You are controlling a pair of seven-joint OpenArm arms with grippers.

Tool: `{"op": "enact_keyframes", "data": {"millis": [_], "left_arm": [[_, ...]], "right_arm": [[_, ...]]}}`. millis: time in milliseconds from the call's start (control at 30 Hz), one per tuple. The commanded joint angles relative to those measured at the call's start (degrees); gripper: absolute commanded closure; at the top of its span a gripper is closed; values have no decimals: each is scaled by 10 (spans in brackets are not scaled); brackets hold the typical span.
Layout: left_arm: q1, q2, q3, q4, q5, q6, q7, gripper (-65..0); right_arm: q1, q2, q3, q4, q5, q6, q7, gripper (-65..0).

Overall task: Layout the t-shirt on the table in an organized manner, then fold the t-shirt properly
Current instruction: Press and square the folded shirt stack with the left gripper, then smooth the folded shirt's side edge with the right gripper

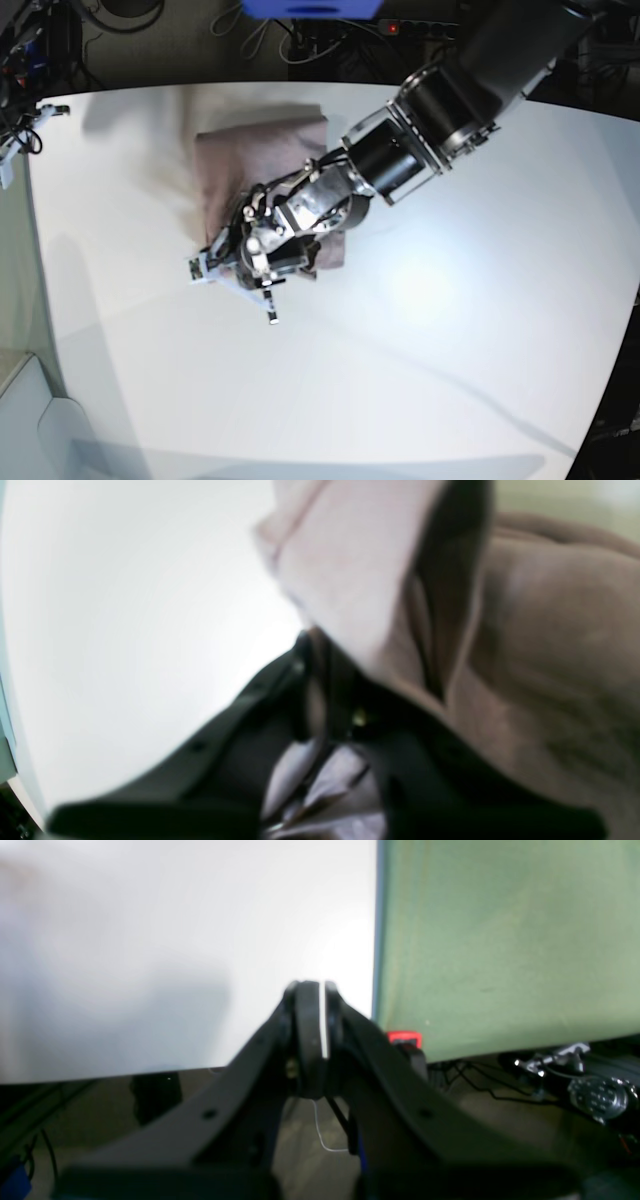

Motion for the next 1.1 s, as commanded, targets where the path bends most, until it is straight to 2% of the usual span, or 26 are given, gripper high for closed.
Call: {"op": "enact_keyframes", "data": {"millis": [0,133,200,367,500,600,800,867,900,967,1067], "left_arm": [[-20,9,-2,12,3,4,-3,-177],[-28,9,-4,14,3,8,-7,-381],[-29,9,-4,42,3,8,-7,-437],[-42,-2,-10,102,3,9,-8,-445],[-44,-19,-82,161,4,9,-1,-445],[-36,-55,-159,233,3,7,25,-445],[32,-149,-293,355,-2,3,66,-442],[76,-185,-330,382,-3,2,70,-408],[101,-198,-349,392,-3,2,70,-363],[153,-218,-398,413,-3,2,70,-243],[228,-229,-485,445,-3,2,70,-36]], "right_arm": [[1,8,2,9,3,2,7,0],[1,7,2,9,3,2,7,0],[1,7,2,10,3,2,7,0],[4,6,2,10,3,2,7,0],[6,1,0,11,3,2,7,0],[6,2,-22,12,3,2,7,0],[10,5,-68,12,3,2,8,0],[27,5,-92,12,3,2,7,0],[34,5,-102,12,3,2,6,0],[47,5,-130,12,2,2,6,0],[79,5,-190,11,2,2,-2,0]]}}
